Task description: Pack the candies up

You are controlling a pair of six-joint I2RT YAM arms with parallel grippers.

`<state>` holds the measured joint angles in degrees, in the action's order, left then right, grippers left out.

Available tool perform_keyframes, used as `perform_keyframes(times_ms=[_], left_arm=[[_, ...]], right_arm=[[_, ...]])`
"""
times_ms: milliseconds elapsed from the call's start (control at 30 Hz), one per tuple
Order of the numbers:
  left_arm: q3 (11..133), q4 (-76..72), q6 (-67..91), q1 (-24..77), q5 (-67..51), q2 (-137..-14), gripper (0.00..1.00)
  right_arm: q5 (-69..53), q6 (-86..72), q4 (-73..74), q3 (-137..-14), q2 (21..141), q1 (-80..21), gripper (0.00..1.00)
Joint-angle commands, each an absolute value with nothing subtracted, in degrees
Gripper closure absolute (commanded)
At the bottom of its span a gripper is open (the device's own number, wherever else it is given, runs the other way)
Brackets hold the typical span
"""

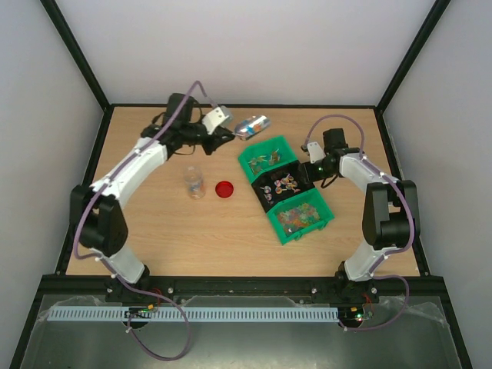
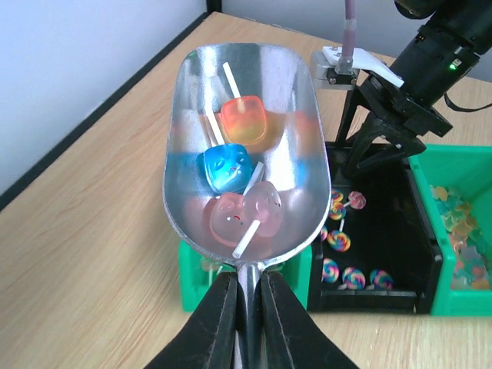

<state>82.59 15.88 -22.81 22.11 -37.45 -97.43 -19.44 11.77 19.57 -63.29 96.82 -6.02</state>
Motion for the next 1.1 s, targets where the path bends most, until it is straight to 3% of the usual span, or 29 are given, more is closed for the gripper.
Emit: perform_keyframes(times_ms=[0,300,700,1067], left_arm=[[82.7,27.3,-28.2,17.0,-40.5,-88.8,0.98],[77.3,49.8,-42.4,3.4,-42.6,-76.6,0.98],[70.9,69.6,-64.7,-14.5,-44.6,-70.1,0.98],[68.9,71.1,-68.7,-16.4,-39.3,-68.9,0.98]], right_arm=[[-21.4,11.5,21.1,-65.0,94.9,-6.1,0.48],[-24.2,12.3,22.7,-65.5,93.1,-6.0,0.01],[-26.4,12.5,23.2,-65.5,92.1,-6.1,0.01],[-27.2,12.8,23.2,-65.1,92.4,-6.0,0.01]])
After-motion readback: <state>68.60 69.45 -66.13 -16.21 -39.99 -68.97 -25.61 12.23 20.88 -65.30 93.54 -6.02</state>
